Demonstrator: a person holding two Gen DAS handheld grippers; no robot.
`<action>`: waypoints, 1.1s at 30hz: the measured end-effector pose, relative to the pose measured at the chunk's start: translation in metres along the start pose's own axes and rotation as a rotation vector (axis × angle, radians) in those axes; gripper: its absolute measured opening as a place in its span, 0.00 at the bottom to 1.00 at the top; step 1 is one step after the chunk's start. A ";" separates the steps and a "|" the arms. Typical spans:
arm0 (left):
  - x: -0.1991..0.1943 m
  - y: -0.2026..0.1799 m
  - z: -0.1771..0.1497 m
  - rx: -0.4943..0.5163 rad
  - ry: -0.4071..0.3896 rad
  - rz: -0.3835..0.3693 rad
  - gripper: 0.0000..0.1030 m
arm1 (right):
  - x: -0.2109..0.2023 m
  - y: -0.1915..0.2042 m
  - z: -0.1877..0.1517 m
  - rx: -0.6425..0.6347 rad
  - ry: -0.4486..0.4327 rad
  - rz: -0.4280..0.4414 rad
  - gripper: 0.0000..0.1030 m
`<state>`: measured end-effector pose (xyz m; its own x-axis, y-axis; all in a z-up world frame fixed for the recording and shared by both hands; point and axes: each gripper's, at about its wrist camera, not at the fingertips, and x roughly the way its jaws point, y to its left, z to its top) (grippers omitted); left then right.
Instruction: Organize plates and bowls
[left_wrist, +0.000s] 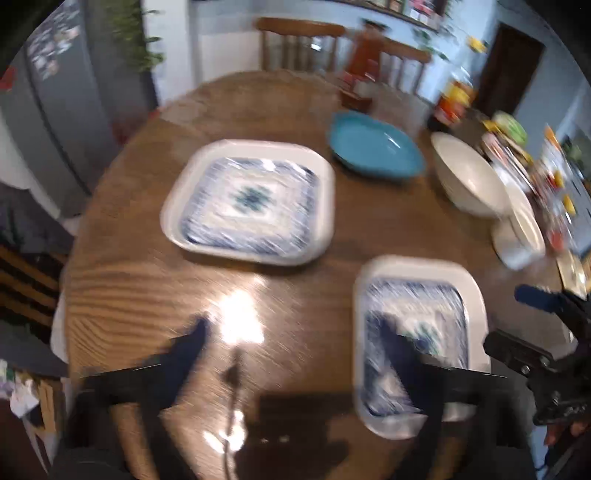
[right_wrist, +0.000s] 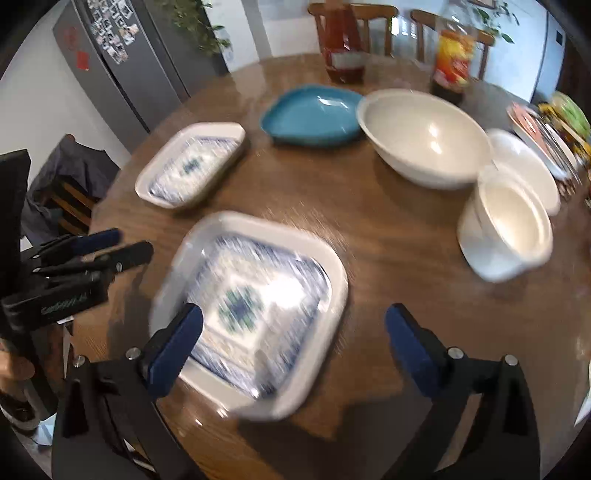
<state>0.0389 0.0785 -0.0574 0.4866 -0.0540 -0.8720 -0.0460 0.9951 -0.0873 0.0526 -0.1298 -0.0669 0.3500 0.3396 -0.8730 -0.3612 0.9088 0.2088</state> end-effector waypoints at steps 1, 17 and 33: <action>-0.003 0.008 0.008 -0.018 -0.025 0.012 0.99 | 0.003 0.005 0.009 -0.003 -0.009 0.018 0.97; 0.066 0.096 0.080 -0.176 0.081 0.083 0.99 | 0.086 0.045 0.121 0.067 0.063 0.094 0.97; 0.090 0.090 0.084 -0.124 0.149 -0.004 0.42 | 0.122 0.056 0.123 0.129 0.154 0.144 0.23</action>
<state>0.1516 0.1705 -0.1037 0.3526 -0.0785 -0.9325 -0.1563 0.9775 -0.1414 0.1819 -0.0080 -0.1072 0.1633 0.4358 -0.8851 -0.2806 0.8806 0.3818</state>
